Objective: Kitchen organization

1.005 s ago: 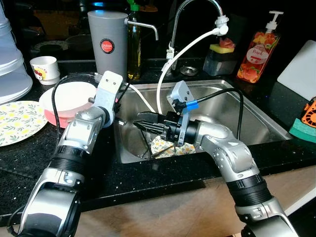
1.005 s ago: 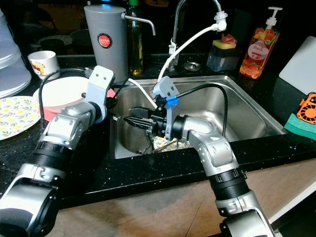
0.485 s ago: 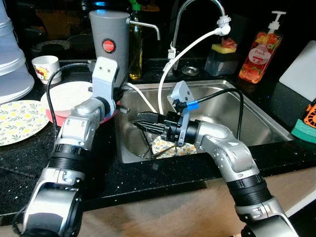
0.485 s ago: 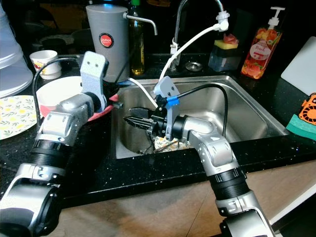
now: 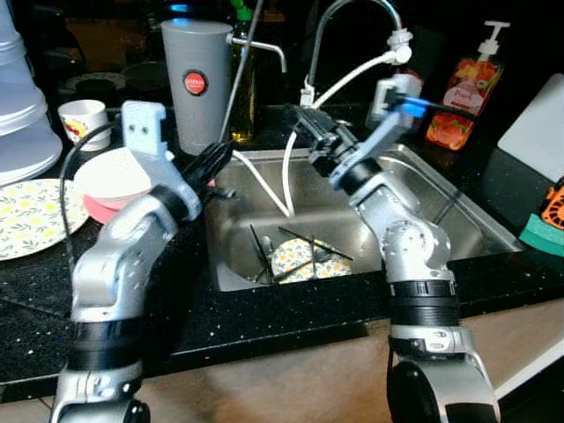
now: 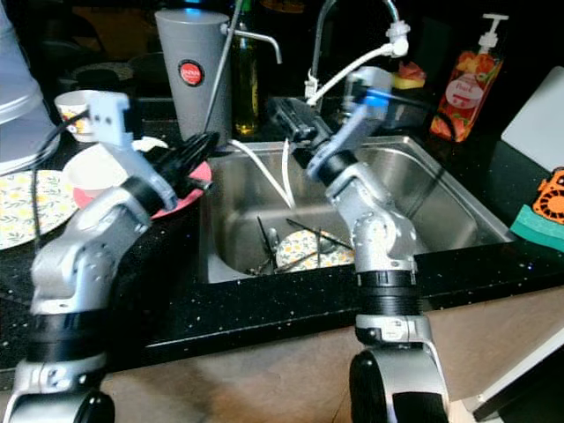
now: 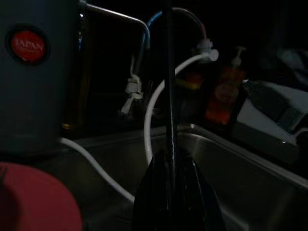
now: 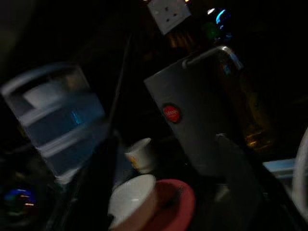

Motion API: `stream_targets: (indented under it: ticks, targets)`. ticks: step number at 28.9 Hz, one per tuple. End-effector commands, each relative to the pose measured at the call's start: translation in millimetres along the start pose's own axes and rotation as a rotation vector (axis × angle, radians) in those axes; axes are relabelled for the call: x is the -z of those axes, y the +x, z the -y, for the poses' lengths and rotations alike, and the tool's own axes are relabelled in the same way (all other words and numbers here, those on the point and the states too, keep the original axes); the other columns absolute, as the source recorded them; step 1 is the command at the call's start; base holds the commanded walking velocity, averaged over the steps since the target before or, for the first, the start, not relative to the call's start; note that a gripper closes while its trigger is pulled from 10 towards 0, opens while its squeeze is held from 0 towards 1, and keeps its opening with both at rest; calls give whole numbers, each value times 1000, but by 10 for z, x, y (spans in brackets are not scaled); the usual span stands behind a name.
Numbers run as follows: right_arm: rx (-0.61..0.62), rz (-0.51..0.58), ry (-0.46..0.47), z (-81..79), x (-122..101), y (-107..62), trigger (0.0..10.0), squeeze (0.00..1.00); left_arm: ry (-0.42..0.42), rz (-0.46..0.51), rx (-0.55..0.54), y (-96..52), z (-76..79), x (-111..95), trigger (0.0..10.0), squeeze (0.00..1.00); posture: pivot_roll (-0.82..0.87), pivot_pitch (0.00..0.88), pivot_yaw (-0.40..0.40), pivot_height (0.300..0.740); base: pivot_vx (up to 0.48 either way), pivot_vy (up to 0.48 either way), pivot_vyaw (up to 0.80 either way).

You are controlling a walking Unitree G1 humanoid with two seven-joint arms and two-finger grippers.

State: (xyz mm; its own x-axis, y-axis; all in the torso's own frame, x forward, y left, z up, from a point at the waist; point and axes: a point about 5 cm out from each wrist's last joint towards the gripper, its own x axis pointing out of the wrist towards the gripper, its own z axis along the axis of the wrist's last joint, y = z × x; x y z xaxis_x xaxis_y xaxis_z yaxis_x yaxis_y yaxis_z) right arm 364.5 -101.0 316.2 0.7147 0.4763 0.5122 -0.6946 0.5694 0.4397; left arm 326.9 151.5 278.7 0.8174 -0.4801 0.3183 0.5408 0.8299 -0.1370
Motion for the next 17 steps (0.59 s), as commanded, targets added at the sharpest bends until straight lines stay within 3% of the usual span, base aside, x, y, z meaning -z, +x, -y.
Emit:
stream_targets:
  ticks: [1,4,5,17]
  targets:
    - [-42,7,60,-99,-23,33,10000,1000,8,6,23,-57,27,-47,0,0,-19,84,-52,740,0,0,0]
    - [-62,5,99,-154,-26,46,10000,1000,-3,2,17,-92,26,-47,0,0,-19,84,-52,740,0,0,0]
    - [-82,-1,128,-191,-24,55,10000,0,-11,-5,21,-104,29,-41,0,0,-19,84,-52,740,0,0,0]
    - [-190,-96,143,-392,55,30,10000,0,-30,-139,228,-172,311,113,0,0,-24,66,-48,740,0,0,0]
